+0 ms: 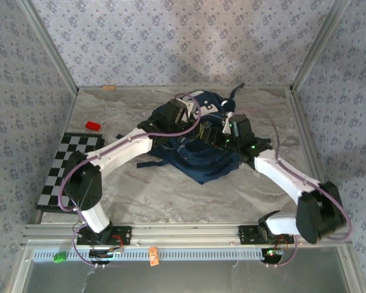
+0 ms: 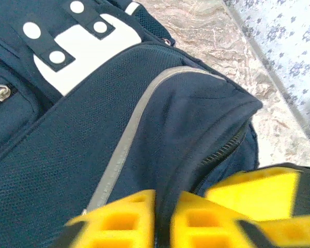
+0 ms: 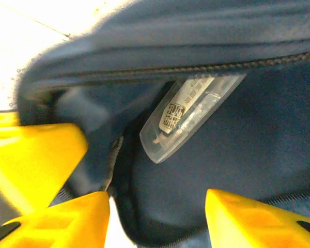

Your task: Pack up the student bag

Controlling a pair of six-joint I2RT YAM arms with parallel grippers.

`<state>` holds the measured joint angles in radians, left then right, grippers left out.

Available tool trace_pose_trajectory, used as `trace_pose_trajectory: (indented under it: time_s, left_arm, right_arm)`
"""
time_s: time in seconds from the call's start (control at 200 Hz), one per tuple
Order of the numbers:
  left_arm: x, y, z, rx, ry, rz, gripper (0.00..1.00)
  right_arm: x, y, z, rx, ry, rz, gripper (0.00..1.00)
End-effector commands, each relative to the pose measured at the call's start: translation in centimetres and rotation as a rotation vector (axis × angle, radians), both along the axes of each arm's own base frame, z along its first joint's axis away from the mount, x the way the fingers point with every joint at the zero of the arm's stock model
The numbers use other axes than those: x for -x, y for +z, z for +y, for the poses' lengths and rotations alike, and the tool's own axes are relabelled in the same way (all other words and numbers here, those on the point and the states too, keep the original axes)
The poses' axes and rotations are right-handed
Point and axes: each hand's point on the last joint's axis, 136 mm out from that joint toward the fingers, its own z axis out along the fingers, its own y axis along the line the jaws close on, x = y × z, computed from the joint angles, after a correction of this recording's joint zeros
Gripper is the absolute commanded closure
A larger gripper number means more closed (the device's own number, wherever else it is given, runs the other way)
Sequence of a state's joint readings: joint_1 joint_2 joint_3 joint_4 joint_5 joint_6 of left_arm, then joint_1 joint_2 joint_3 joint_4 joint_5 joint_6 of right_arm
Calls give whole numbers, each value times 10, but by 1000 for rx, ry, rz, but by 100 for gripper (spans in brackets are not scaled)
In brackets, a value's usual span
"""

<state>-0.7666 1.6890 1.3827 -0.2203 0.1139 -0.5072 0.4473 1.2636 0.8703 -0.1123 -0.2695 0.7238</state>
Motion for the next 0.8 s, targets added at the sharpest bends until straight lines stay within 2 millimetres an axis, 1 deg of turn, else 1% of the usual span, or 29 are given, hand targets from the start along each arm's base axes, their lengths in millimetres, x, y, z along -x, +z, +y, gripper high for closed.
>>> trace_pose_trajectory:
  time_s: [0.0,0.045,0.095,0.145,0.22,0.305,0.35,0.43,0.505,0.56,0.635,0.7,0.73,0.795]
  left_arm:
    - [11,56,4,158,-3,-57,68]
    - [16,58,13,170,14,-54,62]
    - [19,54,26,184,52,-44,56]
    - [18,44,43,185,113,-16,52]
    - [10,19,72,179,229,70,48]
    - [-3,-17,96,193,349,192,47]
    - [-10,-37,104,223,403,264,47]
    - [-18,-59,99,305,402,343,47]
    - [-26,-72,91,338,407,372,48]
    - [-31,-81,83,359,403,406,51]
    - [-36,-85,72,402,380,425,54]
    - [-39,-87,66,421,370,430,55]
    - [-39,-88,64,420,367,434,56]
    - [-37,-91,60,420,366,444,61]
  right_arm:
    - [29,-28,-31,185,-28,92,44]
    - [37,-29,-37,216,-34,103,42]
    - [44,-30,-42,245,-43,110,42]
    - [50,-33,-45,278,-49,120,41]
    - [59,-38,-47,320,-47,134,38]
    - [67,-43,-41,339,-28,149,36]
    - [70,-44,-37,341,-18,147,36]
    - [72,-45,-33,345,-19,142,35]
    - [72,-47,-30,341,-14,144,34]
    - [72,-47,-29,341,-11,148,34]
    - [73,-49,-30,349,-9,150,34]
    - [73,-52,-30,349,-8,154,33]
    - [73,-53,-29,348,-4,158,33]
    - [71,-59,-29,349,-1,169,33]
